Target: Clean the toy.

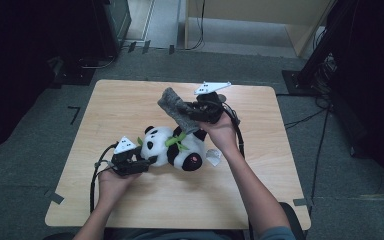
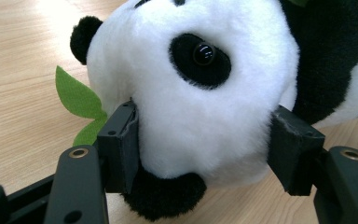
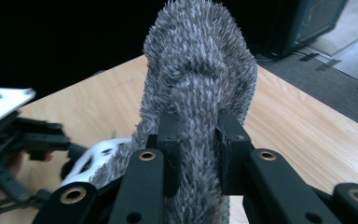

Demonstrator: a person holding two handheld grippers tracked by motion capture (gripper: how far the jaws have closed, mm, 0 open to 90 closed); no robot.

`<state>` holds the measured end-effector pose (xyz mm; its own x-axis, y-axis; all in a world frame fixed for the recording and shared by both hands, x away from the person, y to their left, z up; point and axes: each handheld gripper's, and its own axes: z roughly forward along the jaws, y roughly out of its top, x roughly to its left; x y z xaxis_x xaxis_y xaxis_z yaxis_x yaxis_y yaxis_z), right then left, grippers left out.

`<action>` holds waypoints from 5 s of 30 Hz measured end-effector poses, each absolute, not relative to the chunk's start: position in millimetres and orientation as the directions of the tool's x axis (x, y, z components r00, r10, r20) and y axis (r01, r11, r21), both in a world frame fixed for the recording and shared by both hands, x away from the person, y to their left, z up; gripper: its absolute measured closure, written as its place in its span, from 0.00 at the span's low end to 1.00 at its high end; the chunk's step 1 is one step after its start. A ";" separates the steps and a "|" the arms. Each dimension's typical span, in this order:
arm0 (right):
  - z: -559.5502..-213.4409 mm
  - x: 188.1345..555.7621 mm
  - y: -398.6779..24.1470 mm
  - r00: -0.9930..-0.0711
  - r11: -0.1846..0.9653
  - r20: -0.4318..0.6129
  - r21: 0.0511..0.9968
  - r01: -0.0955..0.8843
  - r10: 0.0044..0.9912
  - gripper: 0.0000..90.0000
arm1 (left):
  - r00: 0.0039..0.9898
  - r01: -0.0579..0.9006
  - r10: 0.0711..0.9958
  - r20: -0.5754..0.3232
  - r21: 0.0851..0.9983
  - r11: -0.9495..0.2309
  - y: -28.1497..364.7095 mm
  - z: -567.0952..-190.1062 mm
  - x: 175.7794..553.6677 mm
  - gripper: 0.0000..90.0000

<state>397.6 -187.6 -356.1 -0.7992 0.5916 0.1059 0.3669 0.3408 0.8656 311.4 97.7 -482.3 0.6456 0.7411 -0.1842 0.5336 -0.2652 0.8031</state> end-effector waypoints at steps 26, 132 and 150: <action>-404.5 381.5 -249.2 -0.705 0.392 0.034 0.811 0.433 0.708 0.83 | 0.638 0.553 0.745 -0.195 0.789 -0.267 95.7 -481.2 313.5 0.38; -379.9 350.4 -218.5 -0.774 0.366 0.145 0.817 0.445 0.617 0.83 | 0.642 0.559 0.735 -0.217 0.789 -0.255 97.5 -481.0 315.8 0.36; -422.5 352.0 -207.9 -0.786 0.414 0.183 0.767 0.490 0.590 0.83 | 0.640 0.553 0.743 -0.196 0.789 -0.268 95.6 -481.8 314.2 0.36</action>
<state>352.0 -207.9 -422.5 -0.7863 0.5901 0.1832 0.4895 0.4140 0.7675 314.2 95.6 -481.8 0.6396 0.7433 -0.1960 0.5532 -0.2680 0.7888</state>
